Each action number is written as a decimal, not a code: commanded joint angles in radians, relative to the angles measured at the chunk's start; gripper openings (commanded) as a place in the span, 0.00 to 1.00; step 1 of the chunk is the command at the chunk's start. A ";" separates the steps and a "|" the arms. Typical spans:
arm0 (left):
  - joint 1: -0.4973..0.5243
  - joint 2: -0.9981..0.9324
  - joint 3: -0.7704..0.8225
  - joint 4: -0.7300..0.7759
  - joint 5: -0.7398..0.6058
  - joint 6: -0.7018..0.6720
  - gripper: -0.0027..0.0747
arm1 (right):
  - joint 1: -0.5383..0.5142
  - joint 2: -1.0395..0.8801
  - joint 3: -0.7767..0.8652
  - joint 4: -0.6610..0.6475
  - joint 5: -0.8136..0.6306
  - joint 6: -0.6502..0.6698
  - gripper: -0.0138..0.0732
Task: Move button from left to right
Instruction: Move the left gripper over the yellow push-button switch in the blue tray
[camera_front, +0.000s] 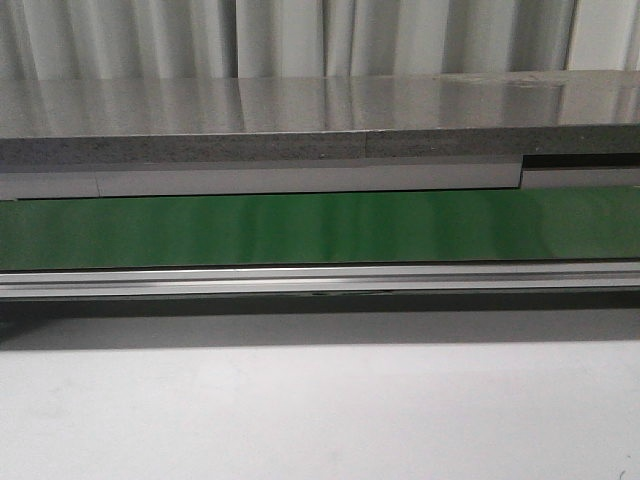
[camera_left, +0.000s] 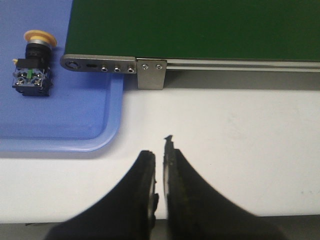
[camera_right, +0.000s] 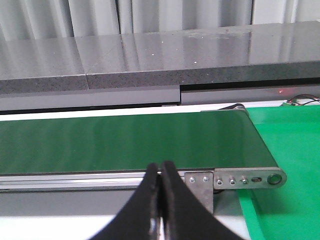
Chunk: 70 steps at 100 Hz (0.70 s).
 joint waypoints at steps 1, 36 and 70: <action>0.003 0.006 -0.038 -0.016 -0.035 -0.005 0.27 | -0.003 0.009 -0.014 -0.002 -0.082 -0.001 0.08; 0.003 0.006 -0.038 -0.016 -0.028 -0.005 0.89 | -0.003 0.009 -0.014 -0.002 -0.082 -0.001 0.08; 0.003 0.015 -0.103 -0.049 0.030 -0.005 0.89 | -0.003 0.009 -0.014 -0.002 -0.082 -0.001 0.08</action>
